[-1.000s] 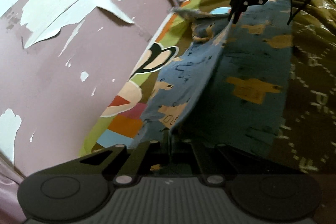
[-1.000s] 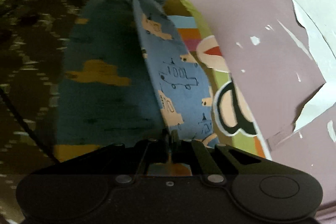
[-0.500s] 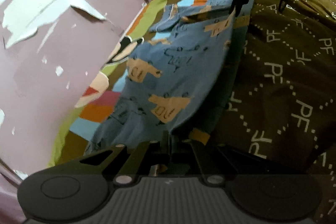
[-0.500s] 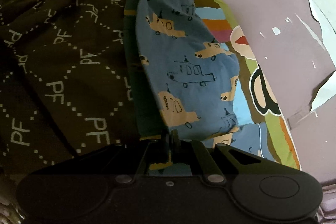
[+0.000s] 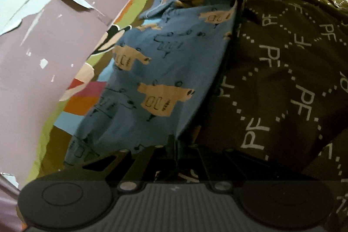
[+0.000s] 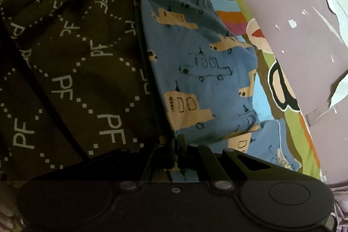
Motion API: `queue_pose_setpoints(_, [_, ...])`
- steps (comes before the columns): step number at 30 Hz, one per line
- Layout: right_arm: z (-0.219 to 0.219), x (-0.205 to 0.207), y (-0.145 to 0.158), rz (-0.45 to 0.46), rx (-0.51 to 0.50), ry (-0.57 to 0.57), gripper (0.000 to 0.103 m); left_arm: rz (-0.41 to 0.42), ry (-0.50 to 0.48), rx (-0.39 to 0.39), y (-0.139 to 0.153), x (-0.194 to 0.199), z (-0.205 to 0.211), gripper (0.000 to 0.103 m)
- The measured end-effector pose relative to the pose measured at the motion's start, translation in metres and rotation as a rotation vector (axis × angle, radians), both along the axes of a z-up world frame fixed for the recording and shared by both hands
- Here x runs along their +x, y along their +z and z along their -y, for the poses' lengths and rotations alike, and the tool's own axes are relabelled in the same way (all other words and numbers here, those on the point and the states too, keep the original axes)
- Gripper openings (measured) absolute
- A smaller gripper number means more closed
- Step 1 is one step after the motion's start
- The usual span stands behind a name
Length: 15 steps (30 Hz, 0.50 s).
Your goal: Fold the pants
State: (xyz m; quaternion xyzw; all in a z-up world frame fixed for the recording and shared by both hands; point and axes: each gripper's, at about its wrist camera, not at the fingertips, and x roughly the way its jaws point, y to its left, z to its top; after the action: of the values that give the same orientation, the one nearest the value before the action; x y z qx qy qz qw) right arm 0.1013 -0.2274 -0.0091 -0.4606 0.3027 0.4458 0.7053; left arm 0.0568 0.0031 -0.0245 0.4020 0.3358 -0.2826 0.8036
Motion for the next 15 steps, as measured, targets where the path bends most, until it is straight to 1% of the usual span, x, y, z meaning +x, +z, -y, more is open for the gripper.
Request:
queue_pose_setpoints(1, [0.000, 0.000, -0.003, -0.005, 0.002, -0.002, 0.009, -0.013, 0.013, -0.007, 0.000, 0.003, 0.000, 0.004])
queue_pose_setpoints(2, [0.002, -0.001, -0.003, -0.006, 0.009, -0.001, 0.014, -0.025, 0.027, -0.024, 0.001, 0.007, -0.001, 0.010])
queue_pose_setpoints(3, [0.003, -0.002, -0.003, -0.010, 0.017, -0.005, 0.022, -0.035, 0.040, -0.039, 0.003, 0.010, -0.003, 0.026])
queue_pose_setpoints(4, [0.005, -0.002, -0.002, -0.019, 0.025, -0.018, 0.026, -0.038, 0.060, -0.066, 0.007, 0.013, -0.004, 0.036])
queue_pose_setpoints(5, [0.008, -0.002, 0.001, -0.027, 0.041, -0.038, 0.033, -0.035, 0.079, -0.101, 0.012, 0.015, -0.006, 0.058])
queue_pose_setpoints(6, [0.012, -0.002, 0.005, -0.028, 0.055, -0.060, 0.039, -0.032, 0.095, -0.135, 0.016, 0.015, -0.006, 0.070])
queue_pose_setpoints(7, [0.016, -0.004, 0.010, -0.024, 0.068, -0.090, 0.044, -0.037, 0.107, -0.173, 0.020, 0.017, -0.007, 0.071])
queue_pose_setpoints(8, [0.020, -0.005, 0.014, -0.016, 0.078, -0.121, 0.054, -0.052, 0.121, -0.217, 0.026, 0.021, -0.006, 0.071])
queue_pose_setpoints(9, [0.027, -0.005, 0.020, -0.005, 0.090, -0.154, 0.062, -0.067, 0.127, -0.255, 0.029, 0.024, -0.002, 0.074])
queue_pose_setpoints(10, [0.033, -0.006, 0.025, 0.008, 0.096, -0.183, 0.065, -0.079, 0.124, -0.295, 0.033, 0.028, 0.003, 0.076])
queue_pose_setpoints(12, [0.047, -0.007, 0.034, 0.032, 0.102, -0.250, 0.081, -0.087, 0.101, -0.360, 0.037, 0.036, 0.018, 0.092])
queue_pose_setpoints(15, [0.067, -0.006, 0.044, 0.035, 0.119, -0.355, 0.095, -0.121, 0.055, -0.447, 0.040, 0.055, 0.049, 0.093])
